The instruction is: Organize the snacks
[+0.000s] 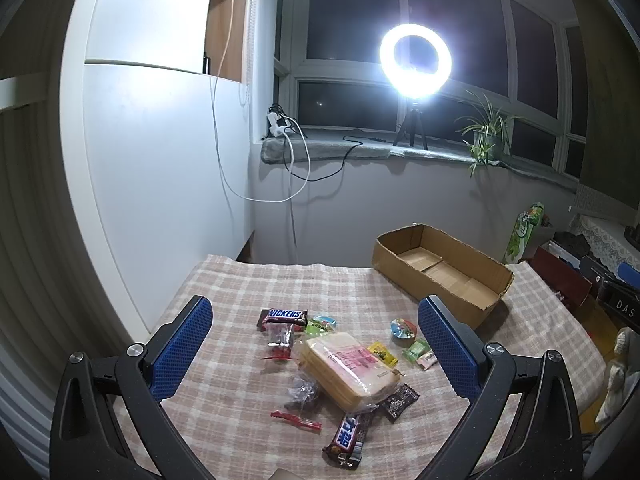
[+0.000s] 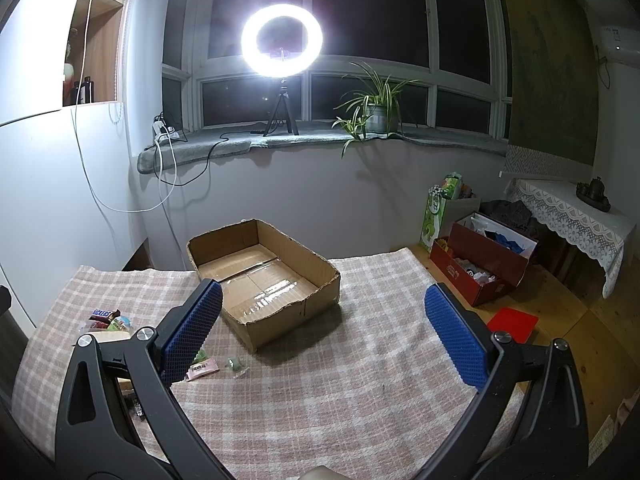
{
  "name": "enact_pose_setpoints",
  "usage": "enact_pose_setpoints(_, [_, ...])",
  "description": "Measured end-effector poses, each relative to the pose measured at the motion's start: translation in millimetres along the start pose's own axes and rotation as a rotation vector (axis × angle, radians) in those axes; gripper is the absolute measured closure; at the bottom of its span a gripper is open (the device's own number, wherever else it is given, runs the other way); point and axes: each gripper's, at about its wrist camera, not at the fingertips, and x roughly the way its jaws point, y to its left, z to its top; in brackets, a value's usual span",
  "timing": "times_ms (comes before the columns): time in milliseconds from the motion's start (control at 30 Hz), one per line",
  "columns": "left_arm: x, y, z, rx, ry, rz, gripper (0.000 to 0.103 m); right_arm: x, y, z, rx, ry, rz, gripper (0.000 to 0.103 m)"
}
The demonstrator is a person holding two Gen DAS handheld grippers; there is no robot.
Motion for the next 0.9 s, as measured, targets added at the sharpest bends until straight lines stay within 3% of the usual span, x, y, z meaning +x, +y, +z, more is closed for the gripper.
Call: enact_pose_setpoints(900, [0.3,-1.3,-2.3,0.0,0.008,-0.002,0.001,8.6,0.4,-7.2,-0.009,0.022,0.01,0.0])
